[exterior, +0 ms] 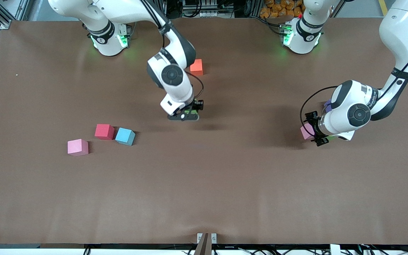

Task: Arrange blocks into number 1
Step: 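Grasp the pink cube with the left gripper while the right gripper carries green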

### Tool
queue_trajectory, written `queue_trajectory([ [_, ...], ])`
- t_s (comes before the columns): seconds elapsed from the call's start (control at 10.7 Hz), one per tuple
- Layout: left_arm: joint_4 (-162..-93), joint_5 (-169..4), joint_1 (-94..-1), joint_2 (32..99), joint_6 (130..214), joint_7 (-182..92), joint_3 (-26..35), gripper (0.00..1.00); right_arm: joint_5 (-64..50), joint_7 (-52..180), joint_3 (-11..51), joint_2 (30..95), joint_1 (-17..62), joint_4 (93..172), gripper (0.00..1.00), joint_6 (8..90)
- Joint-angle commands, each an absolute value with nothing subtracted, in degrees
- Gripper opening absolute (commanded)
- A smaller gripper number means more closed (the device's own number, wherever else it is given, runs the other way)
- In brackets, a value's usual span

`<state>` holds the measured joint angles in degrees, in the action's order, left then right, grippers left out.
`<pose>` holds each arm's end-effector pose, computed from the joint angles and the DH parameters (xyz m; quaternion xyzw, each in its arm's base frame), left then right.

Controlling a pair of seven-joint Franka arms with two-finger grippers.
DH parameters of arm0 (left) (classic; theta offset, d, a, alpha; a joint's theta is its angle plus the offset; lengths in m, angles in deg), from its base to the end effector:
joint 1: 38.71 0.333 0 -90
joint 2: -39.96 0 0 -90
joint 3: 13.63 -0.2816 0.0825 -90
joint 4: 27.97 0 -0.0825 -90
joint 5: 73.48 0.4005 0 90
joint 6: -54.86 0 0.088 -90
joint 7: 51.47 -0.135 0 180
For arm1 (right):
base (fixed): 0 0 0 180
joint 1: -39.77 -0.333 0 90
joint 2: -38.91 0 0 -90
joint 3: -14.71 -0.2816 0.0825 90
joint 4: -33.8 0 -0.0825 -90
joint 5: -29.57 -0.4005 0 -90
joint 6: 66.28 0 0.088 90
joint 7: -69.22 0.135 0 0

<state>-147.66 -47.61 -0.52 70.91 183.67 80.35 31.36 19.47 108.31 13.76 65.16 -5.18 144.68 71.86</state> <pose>0.5489 -0.0721 0.1476 -0.5808 -0.8091 0.0569 0.0693 0.4298 0.4498 0.1786 -0.9980 0.0067 0.0362 0.0522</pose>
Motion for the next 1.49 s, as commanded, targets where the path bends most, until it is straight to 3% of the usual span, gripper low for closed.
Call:
queue_trajectory([
  [0.0, -148.7, -45.2, 0.0, 71.2, 184.6, 82.3, 30.4, 1.00, 19.0, 108.8, 11.6, 58.6, -5.8, 153.3, 0.62, 76.0],
  [0.56, -148.7, -44.3, 0.0, 72.1, 186.6, 82.3, 28.8, 1.00, 19.4, 119.5, 11.9, 57.1, -15.5, 161.3, 0.61, 82.7],
  [0.65, -148.7, -44.2, 0.4, 72.1, 186.6, 82.3, 28.8, 0.55, 19.5, 123.3, 12.0, 57.3, -17.4, 161.8, 0.61, 82.7],
  [0.74, -148.6, -44.2, 0.3, 72.1, 186.6, 82.3, 28.8, 0.01, 19.7, 125.8, 12.1, 57.5, -18.3, 161.9, 0.61, 82.7],
  [1.12, -148.6, -43.1, -0.2, 71.8, 186.6, 82.2, 29.0, 0.00, 19.9, 126.6, 12.0, 57.6, -18.6, 162.3, 0.61, 82.5],
  [1.4, -147.9, -41.6, -1.4, 70.6, 186.6, 77.6, 32.8, 0.00, 22.2, 126.5, 12.1, 58.0, -18.2, 162.3, 0.61, 82.6],
])
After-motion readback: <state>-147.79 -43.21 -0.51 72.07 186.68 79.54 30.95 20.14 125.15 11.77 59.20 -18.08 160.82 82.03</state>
